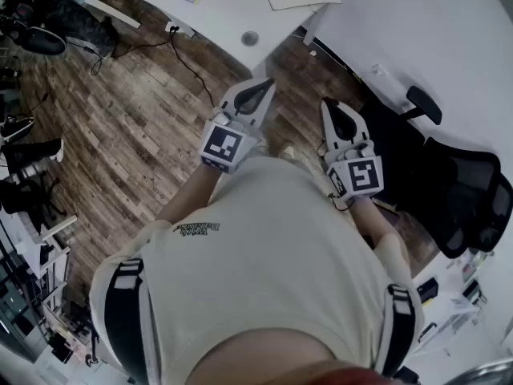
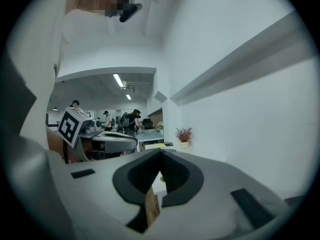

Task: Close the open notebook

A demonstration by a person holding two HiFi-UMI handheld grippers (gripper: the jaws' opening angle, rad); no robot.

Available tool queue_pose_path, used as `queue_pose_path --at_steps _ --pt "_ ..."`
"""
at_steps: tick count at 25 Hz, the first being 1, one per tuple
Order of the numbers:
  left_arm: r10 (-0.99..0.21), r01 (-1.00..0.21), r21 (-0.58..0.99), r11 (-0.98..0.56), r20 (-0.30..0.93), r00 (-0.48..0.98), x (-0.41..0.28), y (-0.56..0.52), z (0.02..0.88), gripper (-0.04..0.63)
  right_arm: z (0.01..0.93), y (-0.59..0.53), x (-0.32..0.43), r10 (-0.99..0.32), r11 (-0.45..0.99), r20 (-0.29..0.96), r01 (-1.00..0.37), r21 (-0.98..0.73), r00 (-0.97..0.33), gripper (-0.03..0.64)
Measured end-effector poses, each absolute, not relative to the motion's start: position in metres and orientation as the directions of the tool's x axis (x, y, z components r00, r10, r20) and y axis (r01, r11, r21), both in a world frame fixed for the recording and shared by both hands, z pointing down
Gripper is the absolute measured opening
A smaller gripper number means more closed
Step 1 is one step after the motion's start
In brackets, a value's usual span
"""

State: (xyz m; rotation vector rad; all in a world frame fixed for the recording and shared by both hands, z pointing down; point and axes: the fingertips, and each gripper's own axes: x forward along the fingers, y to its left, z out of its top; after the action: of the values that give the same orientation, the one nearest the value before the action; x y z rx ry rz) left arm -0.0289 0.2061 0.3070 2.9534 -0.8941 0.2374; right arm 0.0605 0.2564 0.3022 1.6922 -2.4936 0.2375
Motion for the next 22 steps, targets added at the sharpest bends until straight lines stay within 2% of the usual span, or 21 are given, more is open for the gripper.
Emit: queue_pose_path --at_steps 22 --pt "-0.570 -0.581 0.001 -0.814 0.193 0.798 -0.021 0.222 0.316 0.014 0.306 0.263 0.067 -0.894 0.403 0.168 -0.910 -0.099 -0.415 0.002"
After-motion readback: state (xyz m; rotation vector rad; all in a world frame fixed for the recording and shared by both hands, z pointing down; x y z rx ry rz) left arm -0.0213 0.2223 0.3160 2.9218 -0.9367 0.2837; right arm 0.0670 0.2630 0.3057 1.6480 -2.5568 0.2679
